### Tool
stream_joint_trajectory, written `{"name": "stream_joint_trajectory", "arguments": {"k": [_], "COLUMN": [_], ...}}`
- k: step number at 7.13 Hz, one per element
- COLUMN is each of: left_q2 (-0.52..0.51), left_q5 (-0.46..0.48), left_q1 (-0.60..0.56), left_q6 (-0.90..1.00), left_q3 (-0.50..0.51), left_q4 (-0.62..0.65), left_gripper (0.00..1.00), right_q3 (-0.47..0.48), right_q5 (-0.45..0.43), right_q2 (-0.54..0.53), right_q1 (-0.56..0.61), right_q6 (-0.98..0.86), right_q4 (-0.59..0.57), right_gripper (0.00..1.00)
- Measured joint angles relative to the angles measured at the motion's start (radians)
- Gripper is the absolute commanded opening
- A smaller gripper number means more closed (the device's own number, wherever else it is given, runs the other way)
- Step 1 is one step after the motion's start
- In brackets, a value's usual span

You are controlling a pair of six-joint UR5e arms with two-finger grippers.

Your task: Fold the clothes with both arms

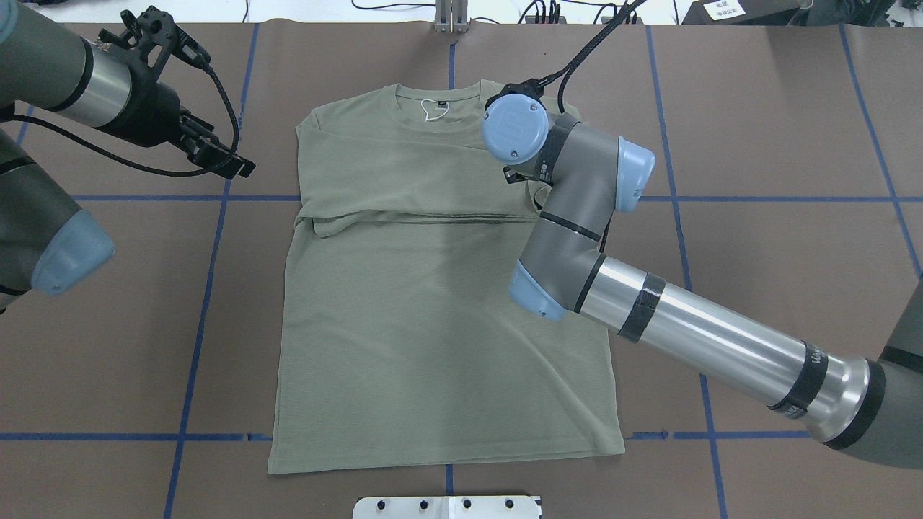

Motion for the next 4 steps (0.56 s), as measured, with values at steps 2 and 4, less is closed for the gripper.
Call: {"name": "stream_joint_trajectory", "arguments": {"k": [2, 4], "left_q2": [0.000, 0.000], "left_q5": [0.000, 0.001], "left_q1": [0.000, 0.000], "left_q6": [-0.004, -0.006], "left_q3": [-0.001, -0.001], "left_q4": [0.000, 0.000], "left_gripper": [1.00, 1.00], "right_q3": [0.002, 0.001], "right_q5": [-0.001, -0.003], "right_q2": [-0.018, -0.025], "right_q1": [0.018, 0.023], "right_q6": [-0.035, -0.036], "right_q4": [0.003, 0.009], "right_gripper": [0.00, 1.00]}}
